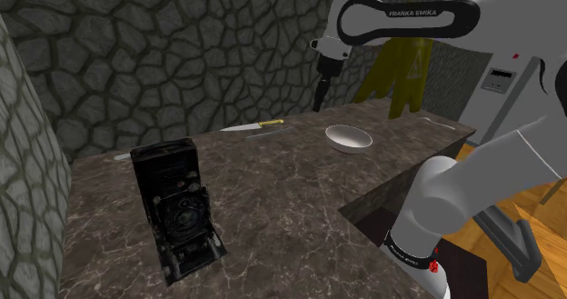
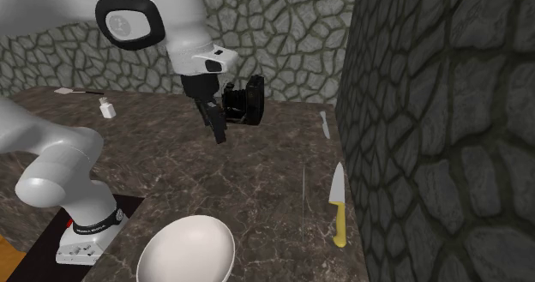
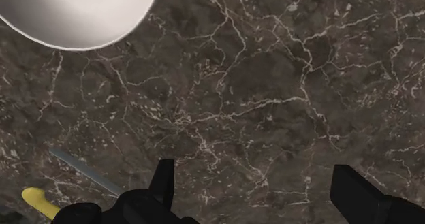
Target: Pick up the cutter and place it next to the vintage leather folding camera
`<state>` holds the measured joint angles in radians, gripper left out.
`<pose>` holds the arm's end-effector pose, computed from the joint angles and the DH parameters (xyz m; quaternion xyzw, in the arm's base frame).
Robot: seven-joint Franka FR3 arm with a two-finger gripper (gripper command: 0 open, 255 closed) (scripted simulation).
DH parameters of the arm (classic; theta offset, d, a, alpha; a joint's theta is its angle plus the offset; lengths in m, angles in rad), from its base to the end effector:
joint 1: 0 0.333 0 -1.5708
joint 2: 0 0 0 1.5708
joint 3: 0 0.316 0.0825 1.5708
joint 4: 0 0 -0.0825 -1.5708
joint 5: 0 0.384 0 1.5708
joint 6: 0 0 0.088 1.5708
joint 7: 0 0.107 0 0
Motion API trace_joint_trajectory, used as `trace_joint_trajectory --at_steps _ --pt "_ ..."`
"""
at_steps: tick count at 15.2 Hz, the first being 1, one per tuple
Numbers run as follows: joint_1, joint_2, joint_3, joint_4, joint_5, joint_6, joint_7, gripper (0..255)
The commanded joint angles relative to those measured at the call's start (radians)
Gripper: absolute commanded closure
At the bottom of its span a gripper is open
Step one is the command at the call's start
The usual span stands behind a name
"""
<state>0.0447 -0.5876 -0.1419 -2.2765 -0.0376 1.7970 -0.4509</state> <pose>0.3820 -0.0508 0.5788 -0.9805 -0.1884 -0.0554 0.0065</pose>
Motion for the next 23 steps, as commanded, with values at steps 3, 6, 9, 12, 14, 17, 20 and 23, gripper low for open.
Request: trace_joint_trajectory --at_steps 3,6,9,12,14,17,20,23 --pt "0.036 0.136 -0.079 0.041 -0.008 0.083 -0.209 0" --pt "0.063 0.251 -0.128 0.095 0.005 0.132 -0.359 0" --pt "0.087 0.372 -0.166 0.162 0.033 0.171 -0.511 0" --pt "0.102 0.498 -0.19 0.242 0.073 0.198 -0.661 0" --pt "0.106 0.582 -0.197 0.301 0.103 0.21 -0.757 0" --pt "0.103 0.708 -0.193 0.399 0.145 0.217 -0.894 0" --pt "0.091 0.831 -0.174 0.505 0.18 0.216 -1.017 0" --pt "0.085 0.879 -0.163 0.538 0.191 0.225 -1.059 0"
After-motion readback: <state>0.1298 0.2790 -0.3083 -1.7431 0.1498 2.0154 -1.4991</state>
